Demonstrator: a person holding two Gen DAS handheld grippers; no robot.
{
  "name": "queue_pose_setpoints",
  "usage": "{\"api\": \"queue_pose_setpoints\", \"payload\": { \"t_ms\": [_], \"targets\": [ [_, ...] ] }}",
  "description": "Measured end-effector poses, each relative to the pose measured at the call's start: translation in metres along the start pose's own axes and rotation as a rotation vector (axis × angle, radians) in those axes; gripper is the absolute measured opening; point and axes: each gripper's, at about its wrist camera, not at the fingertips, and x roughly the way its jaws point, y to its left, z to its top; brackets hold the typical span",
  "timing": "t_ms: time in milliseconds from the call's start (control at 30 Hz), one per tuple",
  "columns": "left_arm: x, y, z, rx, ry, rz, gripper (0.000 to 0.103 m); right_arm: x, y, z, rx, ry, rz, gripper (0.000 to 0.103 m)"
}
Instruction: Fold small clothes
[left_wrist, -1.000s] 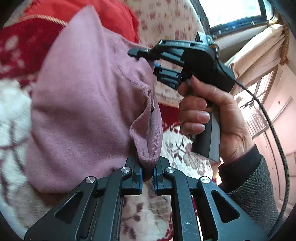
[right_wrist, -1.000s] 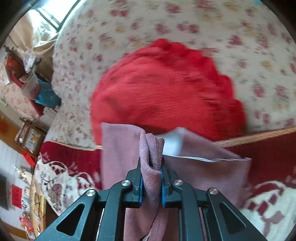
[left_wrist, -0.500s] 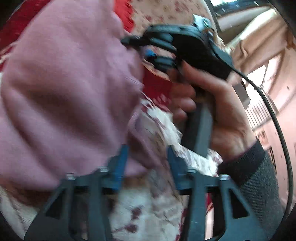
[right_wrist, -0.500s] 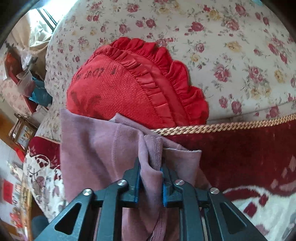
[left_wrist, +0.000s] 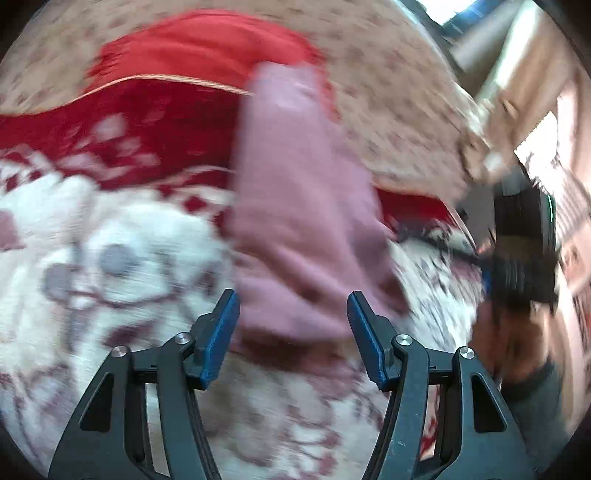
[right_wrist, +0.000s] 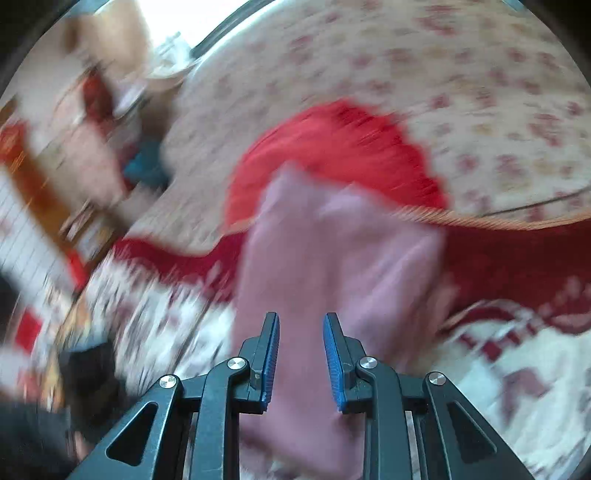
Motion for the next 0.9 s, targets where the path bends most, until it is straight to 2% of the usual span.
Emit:
{"api": "queue_pose_setpoints", "payload": {
  "t_ms": [33,67,133,167,200,233,267,300,367,400,533,600,700,767,800,867,900],
  "targets": [
    [0.004,0.011,0.004,-0.051,0.006,-0.014,0.063,0.011,-0.004,-0.013,0.019,0.048,0.004,0.023],
    [0.013,0.019,0.006,-0.089,0.029,-0.038,0.065,0.020,-0.013,-0.022,0.050,0.086,-0.034,0.023],
    [0.031,0.023,0.006,-0.109,0.082,-0.057,0.066,0.034,-0.043,-0.043,0.165,0.187,-0.211,0.022],
    [0.029,0.021,-0.002,-0.082,0.065,-0.052,0.067,0.024,-0.052,-0.048,0.227,0.142,-0.204,0.017],
    [0.029,0.015,-0.004,-0.040,0.052,-0.057,0.071,0.006,-0.054,-0.053,0.289,0.078,-0.183,0.019],
    [0.030,0.010,-0.008,-0.013,0.053,-0.063,0.073,-0.004,-0.053,-0.054,0.301,0.050,-0.196,0.022],
    [0.031,0.005,-0.009,0.008,0.054,-0.070,0.073,-0.021,-0.049,-0.060,0.314,-0.017,-0.218,0.024],
    [0.032,0.002,-0.007,0.016,0.053,-0.088,0.073,-0.030,-0.048,-0.065,0.334,-0.059,-0.215,0.029],
    [0.039,-0.002,-0.004,0.015,0.047,-0.113,0.080,-0.040,-0.048,-0.082,0.410,-0.118,-0.164,0.043],
    [0.040,-0.002,-0.005,0.023,0.043,-0.127,0.081,-0.039,-0.049,-0.088,0.437,-0.119,-0.147,0.044],
    [0.046,-0.011,-0.004,0.063,0.051,-0.142,0.081,-0.009,-0.060,-0.117,0.569,-0.059,-0.018,0.044],
    [0.046,-0.016,-0.002,0.064,0.050,-0.165,0.081,-0.005,-0.059,-0.120,0.552,-0.084,0.005,0.045],
    [0.041,-0.015,-0.003,0.077,0.046,-0.186,0.080,-0.004,-0.064,-0.120,0.591,-0.114,0.091,0.044],
    [0.039,-0.009,-0.005,0.084,0.058,-0.200,0.080,0.001,-0.073,-0.120,0.638,-0.137,0.107,0.041],
    [0.039,-0.007,-0.006,0.092,0.056,-0.197,0.080,0.003,-0.075,-0.122,0.655,-0.129,0.094,0.034],
    [0.039,-0.002,-0.007,0.089,0.050,-0.197,0.079,0.006,-0.077,-0.122,0.683,-0.127,0.070,0.028],
    [0.039,-0.002,-0.007,0.089,0.050,-0.191,0.079,0.006,-0.076,-0.123,0.686,-0.126,0.068,0.028]
  ]
}}
